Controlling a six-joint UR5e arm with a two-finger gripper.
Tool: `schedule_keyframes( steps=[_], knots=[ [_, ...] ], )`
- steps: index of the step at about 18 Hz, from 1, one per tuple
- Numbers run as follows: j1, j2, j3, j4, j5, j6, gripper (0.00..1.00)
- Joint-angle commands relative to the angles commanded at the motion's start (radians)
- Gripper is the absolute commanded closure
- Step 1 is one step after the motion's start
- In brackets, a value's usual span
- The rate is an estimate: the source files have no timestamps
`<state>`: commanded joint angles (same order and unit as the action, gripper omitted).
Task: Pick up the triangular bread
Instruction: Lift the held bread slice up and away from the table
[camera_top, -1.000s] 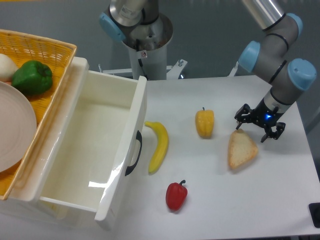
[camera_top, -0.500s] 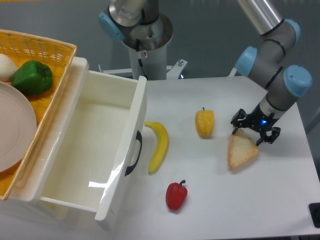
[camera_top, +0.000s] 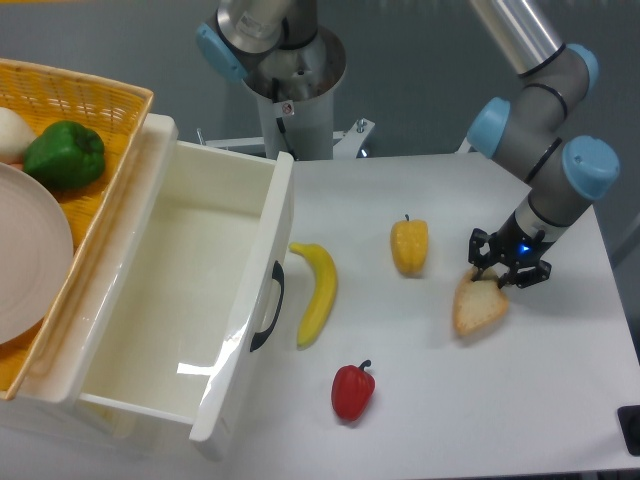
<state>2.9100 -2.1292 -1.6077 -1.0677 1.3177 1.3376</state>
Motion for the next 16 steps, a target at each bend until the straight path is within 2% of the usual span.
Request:
schedule_keyframes(
  steps=[5,7,13,16],
  knots=[
    [-0.005,0.002,0.073,-0.002,0.005,0.005,1.00],
    [-0.008,-0.005,0.119,-0.006,0.055,0.032,1.00],
    [0.009,-0.032,0.196,-0.014,0.084,0.222,1.00],
    [0.023,-0.055,0.268,-0.034,0.081,0.351,1.00]
  ],
)
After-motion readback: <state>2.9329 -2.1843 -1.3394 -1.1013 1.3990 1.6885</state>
